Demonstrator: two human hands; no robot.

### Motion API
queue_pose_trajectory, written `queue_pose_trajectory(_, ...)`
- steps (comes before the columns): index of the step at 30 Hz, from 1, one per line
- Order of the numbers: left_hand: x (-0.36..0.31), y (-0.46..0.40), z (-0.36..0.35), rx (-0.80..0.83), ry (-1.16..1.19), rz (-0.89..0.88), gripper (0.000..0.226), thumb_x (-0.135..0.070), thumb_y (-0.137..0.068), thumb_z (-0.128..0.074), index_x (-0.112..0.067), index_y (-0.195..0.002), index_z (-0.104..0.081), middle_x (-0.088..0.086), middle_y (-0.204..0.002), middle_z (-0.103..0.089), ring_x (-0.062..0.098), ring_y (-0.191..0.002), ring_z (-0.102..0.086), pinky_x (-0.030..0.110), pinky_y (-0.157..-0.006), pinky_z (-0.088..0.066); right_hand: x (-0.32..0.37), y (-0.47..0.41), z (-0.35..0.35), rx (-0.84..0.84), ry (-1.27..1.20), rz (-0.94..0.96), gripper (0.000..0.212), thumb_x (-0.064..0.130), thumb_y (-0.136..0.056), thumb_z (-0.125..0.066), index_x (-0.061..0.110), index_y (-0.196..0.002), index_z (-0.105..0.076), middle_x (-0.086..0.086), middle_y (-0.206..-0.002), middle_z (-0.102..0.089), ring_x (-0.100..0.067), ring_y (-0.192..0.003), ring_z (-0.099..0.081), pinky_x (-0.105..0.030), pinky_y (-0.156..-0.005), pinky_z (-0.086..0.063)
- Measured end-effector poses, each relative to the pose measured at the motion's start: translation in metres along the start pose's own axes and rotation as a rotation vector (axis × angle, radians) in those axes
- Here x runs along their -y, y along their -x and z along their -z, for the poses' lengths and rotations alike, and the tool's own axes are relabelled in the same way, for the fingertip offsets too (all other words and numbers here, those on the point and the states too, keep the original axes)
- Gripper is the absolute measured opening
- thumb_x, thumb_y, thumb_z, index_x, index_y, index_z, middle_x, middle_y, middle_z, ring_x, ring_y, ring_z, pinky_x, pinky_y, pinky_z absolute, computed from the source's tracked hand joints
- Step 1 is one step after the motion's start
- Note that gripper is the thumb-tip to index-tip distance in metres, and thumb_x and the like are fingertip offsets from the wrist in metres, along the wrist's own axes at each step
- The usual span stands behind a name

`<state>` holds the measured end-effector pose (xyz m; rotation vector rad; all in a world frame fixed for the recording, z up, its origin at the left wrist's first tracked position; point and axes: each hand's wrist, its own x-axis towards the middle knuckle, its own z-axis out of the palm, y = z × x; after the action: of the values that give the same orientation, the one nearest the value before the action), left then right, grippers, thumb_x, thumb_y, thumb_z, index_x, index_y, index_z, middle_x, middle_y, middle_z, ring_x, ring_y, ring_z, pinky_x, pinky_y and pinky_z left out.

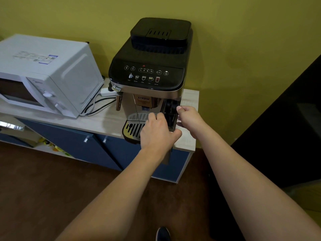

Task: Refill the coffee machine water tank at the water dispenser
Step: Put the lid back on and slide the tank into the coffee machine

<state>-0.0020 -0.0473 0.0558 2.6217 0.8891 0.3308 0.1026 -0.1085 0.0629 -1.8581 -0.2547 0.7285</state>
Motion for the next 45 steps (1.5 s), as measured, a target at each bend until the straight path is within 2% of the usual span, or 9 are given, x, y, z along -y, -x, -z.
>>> queue_pose_trajectory(10,0.002,-0.02,-0.011,-0.024,0.013,-0.041,0.053,-0.048,-0.077,-0.058,-0.013,-0.116,-0.052,0.005,-0.11,-0.046,0.022,-0.092,-0.054,0.036,-0.071,-0.05,-0.009,-0.028,0.005,0.0,-0.144,-0.001,0.022,0.025,-0.104,-0.042,0.016,-0.103,-0.063,0.002,-0.098,-0.065,-0.01,-0.088,-0.059,-0.04,-0.098,-0.051)
queue_pose_trajectory(17,0.004,-0.032,-0.018,-0.088,0.036,-0.063,0.057,-0.054,-0.073,-0.061,-0.018,-0.116,-0.054,-0.001,-0.105,-0.046,0.018,-0.086,-0.052,0.031,-0.065,-0.042,-0.022,-0.058,0.011,0.025,-0.212,0.048,0.03,0.024,-0.103,-0.045,0.007,-0.118,-0.065,-0.009,-0.11,-0.071,-0.018,-0.091,-0.069,-0.033,-0.082,-0.057)
queue_pose_trajectory(23,0.007,-0.035,-0.027,-0.141,0.059,-0.05,0.057,-0.058,-0.073,-0.061,-0.022,-0.117,-0.054,-0.003,-0.107,-0.048,0.018,-0.09,-0.053,0.03,-0.06,-0.032,-0.057,-0.07,0.017,0.117,-0.258,0.128,0.034,0.019,-0.102,-0.045,0.023,-0.133,-0.059,0.001,-0.124,-0.069,-0.012,-0.116,-0.061,-0.032,-0.08,-0.051)
queue_pose_trajectory(26,0.007,-0.035,-0.028,-0.154,0.079,-0.029,0.061,-0.061,-0.073,-0.06,-0.022,-0.119,-0.053,-0.003,-0.11,-0.049,0.018,-0.094,-0.054,0.031,-0.061,-0.032,-0.09,-0.064,0.01,0.182,-0.309,0.14,0.045,0.022,-0.099,-0.054,0.031,-0.142,-0.049,0.009,-0.137,-0.059,-0.011,-0.13,-0.05,-0.031,-0.091,-0.049)
queue_pose_trajectory(30,0.007,-0.034,-0.022,-0.12,0.048,-0.052,0.057,-0.059,-0.077,-0.058,-0.02,-0.119,-0.053,-0.001,-0.113,-0.051,0.019,-0.092,-0.053,0.031,-0.059,-0.032,-0.107,-0.029,-0.002,0.144,-0.303,0.24,0.038,0.022,-0.1,-0.055,0.019,-0.138,-0.055,0.002,-0.138,-0.059,-0.01,-0.125,-0.056,-0.033,-0.103,-0.049)
queue_pose_trajectory(35,0.028,-0.037,0.002,0.106,0.016,-0.273,0.051,-0.055,-0.098,-0.035,-0.015,-0.123,-0.055,0.008,-0.121,-0.053,0.029,-0.11,-0.056,0.04,-0.085,-0.046,-0.111,0.018,-0.012,0.002,-0.026,0.357,0.044,0.011,-0.098,-0.056,0.015,-0.141,-0.048,0.011,-0.131,-0.057,0.009,-0.111,-0.054,-0.005,-0.091,-0.045)
queue_pose_trajectory(38,0.047,-0.025,0.021,0.262,0.001,-0.425,0.052,-0.04,-0.1,-0.041,-0.014,-0.145,-0.038,0.008,-0.145,-0.045,0.023,-0.131,-0.044,0.037,-0.105,-0.037,-0.107,0.031,-0.011,-0.028,0.103,0.385,0.047,0.016,-0.096,-0.06,0.018,-0.142,-0.049,0.014,-0.133,-0.057,0.004,-0.119,-0.054,-0.024,-0.106,-0.044)
queue_pose_trajectory(41,0.064,-0.015,0.022,0.238,-0.155,-0.539,0.059,-0.035,-0.097,-0.05,-0.017,-0.15,-0.031,0.001,-0.153,-0.038,0.018,-0.137,-0.038,0.035,-0.112,-0.032,-0.106,0.039,-0.013,0.046,0.151,0.369,0.063,0.025,-0.091,-0.068,0.022,-0.148,-0.041,0.012,-0.145,-0.049,-0.002,-0.129,-0.05,-0.035,-0.111,-0.041)
queue_pose_trajectory(45,0.071,-0.025,0.016,0.165,-0.148,-0.603,0.044,-0.028,-0.1,-0.046,-0.021,-0.143,-0.045,0.001,-0.14,-0.053,0.022,-0.124,-0.05,0.041,-0.1,-0.043,-0.106,0.038,-0.02,-0.054,0.327,0.454,0.049,0.03,-0.096,-0.06,0.028,-0.143,-0.047,0.014,-0.135,-0.059,-0.003,-0.12,-0.057,-0.031,-0.102,-0.049)
